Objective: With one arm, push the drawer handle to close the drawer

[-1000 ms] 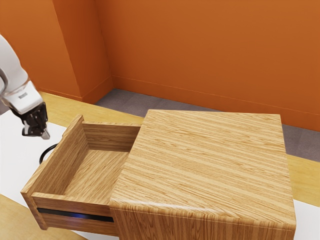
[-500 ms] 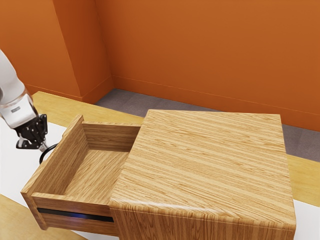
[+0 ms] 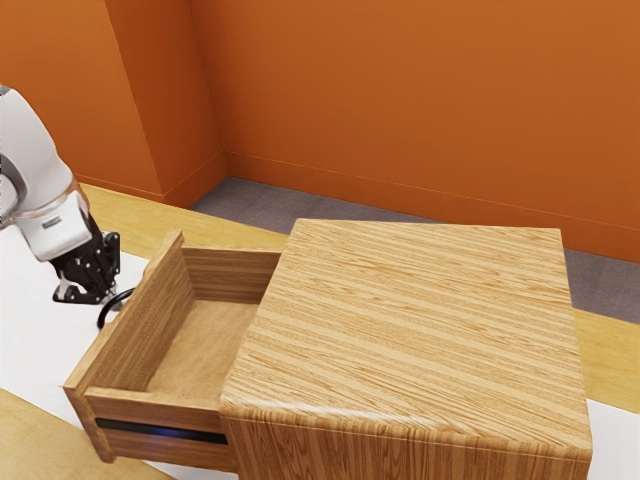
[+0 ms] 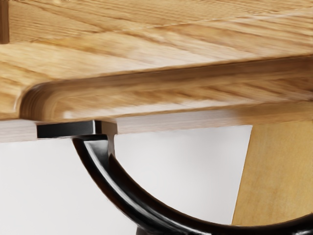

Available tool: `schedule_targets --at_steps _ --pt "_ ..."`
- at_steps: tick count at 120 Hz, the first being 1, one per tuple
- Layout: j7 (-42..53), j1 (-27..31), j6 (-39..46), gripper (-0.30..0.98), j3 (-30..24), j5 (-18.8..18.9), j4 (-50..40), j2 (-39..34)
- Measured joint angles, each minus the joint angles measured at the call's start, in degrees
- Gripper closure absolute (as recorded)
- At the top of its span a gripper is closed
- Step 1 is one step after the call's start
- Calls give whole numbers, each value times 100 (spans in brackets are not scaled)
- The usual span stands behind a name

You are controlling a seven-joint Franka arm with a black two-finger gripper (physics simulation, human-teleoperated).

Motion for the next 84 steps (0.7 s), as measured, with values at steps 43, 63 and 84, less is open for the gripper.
schedule_targets --at_steps 43,63,84 --pt "16 16 21 79 -408 -405 1 42" --pt "-5 18 40 79 -551 -520 25 86" --pt "-35 39 71 79 -754 -670 56 105"
